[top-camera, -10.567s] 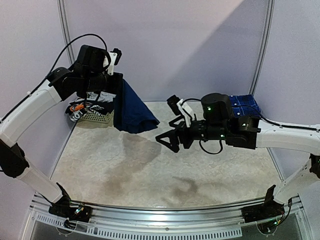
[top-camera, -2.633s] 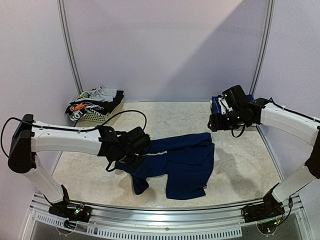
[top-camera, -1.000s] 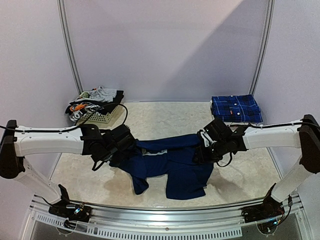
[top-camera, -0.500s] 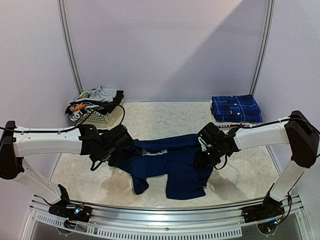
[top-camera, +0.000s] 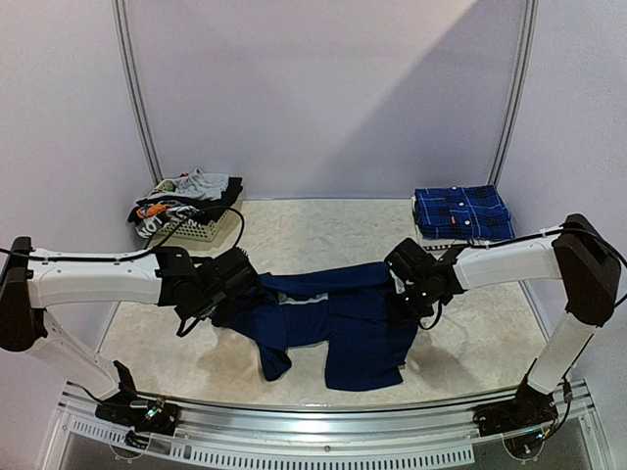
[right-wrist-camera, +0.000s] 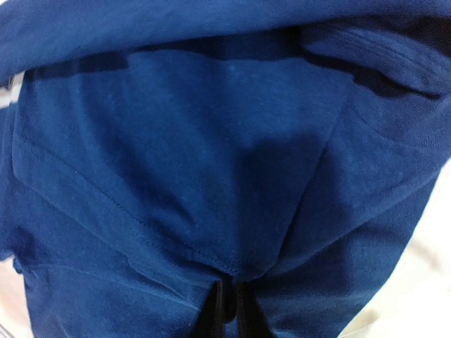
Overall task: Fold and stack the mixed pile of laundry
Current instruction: Pick up the crumpled T-shirt from the center of the board.
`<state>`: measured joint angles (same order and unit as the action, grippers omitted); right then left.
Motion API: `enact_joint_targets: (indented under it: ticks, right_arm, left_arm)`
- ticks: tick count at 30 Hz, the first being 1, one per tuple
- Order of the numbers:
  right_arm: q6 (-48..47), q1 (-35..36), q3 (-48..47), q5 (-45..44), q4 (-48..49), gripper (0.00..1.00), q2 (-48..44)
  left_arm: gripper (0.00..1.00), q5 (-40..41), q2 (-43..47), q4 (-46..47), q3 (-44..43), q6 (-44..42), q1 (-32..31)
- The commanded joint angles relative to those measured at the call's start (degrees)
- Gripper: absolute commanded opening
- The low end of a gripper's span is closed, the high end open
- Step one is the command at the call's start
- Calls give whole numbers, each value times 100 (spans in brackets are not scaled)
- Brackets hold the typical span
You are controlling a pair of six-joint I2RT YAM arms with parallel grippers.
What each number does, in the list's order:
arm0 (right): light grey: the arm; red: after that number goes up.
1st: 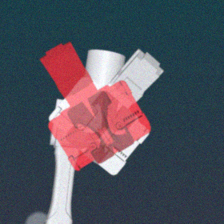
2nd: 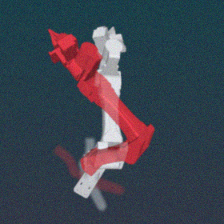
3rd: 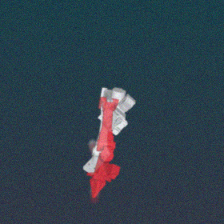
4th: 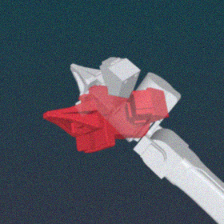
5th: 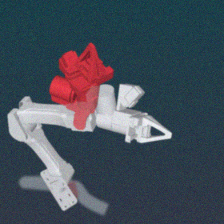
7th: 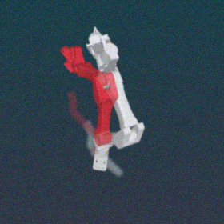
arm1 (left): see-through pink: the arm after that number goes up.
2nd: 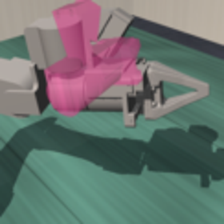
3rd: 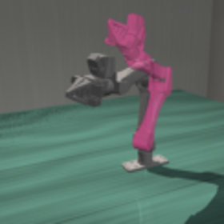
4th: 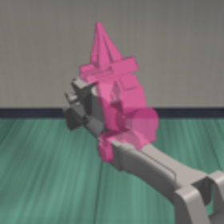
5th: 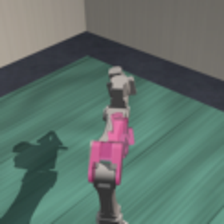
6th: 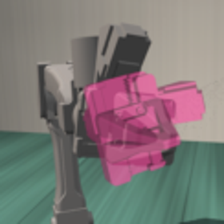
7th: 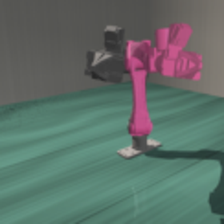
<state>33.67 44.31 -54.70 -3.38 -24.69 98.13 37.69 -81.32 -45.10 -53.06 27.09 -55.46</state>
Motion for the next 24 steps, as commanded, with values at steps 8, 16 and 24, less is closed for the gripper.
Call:
enact_joint_targets:
  ticks: [8,16,24]
  right_arm:
    - [-163,42,-604,-564,-763,0,-283]
    - [-576,27,-1827,-1554,-1816,0,-1376]
    - [-934,-175,-2843,-2220,-2324,0,-2467]
  left_arm:
    - [0,185,328,-101,-31,-29,155]
    - [0,500,955,-531,-286,-110,274]
    - [0,1020,1851,-877,-657,-72,360]
